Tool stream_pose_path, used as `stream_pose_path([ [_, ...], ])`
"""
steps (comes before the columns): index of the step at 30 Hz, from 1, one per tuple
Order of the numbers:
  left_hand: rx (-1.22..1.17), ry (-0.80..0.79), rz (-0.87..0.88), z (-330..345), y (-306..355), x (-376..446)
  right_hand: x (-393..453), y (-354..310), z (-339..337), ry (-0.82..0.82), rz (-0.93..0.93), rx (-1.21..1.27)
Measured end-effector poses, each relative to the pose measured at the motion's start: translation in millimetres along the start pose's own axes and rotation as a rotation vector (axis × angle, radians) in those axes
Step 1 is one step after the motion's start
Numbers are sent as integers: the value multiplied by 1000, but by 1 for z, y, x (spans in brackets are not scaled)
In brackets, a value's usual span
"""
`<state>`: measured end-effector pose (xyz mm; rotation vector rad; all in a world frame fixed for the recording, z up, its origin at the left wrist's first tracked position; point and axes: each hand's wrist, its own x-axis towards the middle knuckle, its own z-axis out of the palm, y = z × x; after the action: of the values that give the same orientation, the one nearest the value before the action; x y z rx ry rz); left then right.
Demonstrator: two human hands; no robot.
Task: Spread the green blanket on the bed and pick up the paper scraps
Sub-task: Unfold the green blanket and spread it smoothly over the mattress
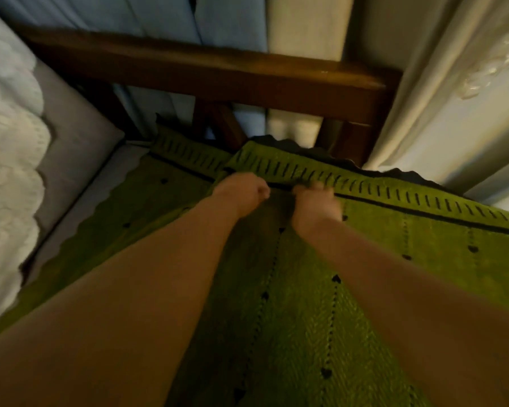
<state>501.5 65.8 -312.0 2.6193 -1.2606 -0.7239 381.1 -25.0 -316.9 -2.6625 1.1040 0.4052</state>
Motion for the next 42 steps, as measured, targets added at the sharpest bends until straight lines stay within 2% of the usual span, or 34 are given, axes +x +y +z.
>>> stream_pose_path([
  [1, -92, 104, -49, -15, -9, -4, -5, -15, 9, 14, -112, 56],
  [3, -172, 266, -180, -41, -48, -22, -11, -54, 23, -99, -235, 78],
  [5, -80, 329, -277, -54, -91, -42, -10, -81, 34, -256, -182, 5],
  [8, 46, 364, -446, -65, -154, -64, 0, -114, 44, -403, -44, -100],
  [10, 38, 349, -564, -69, -180, -69, 6, -125, 44, -458, 30, -118],
  [12, 71, 256, -614, -71, -200, -62, 13, -137, 43, -483, 74, -132],
  [16, -112, 160, -554, -64, -210, -26, 21, -144, 43, -502, 85, -161],
  [19, -250, 174, -469, -49, -204, -7, 21, -142, 40, -504, 66, -168],
  [23, -90, 130, -332, -38, -205, -1, 17, -139, 31, -508, 29, -147],
  [25, -45, 197, -418, -36, -208, -1, 13, -138, 27, -499, 20, -151],
  [28, -76, 238, -674, -37, -218, 0, 11, -138, 26, -483, -1, -152],
  [30, -159, 173, -681, -38, -224, 5, 12, -140, 28, -481, 10, -168],
  [32, -101, 164, -570, -33, -218, 5, 14, -143, 30, -483, 32, -166],
  [35, 245, 375, -460, -39, -206, -6, 15, -141, 31, -456, 28, -127],
  [38, 239, 592, -558, -74, -225, -22, 13, -135, 34, -299, -53, -45],
  [42, 340, 567, -581, -89, -247, -23, 31, -144, 39, -125, -205, -59],
])
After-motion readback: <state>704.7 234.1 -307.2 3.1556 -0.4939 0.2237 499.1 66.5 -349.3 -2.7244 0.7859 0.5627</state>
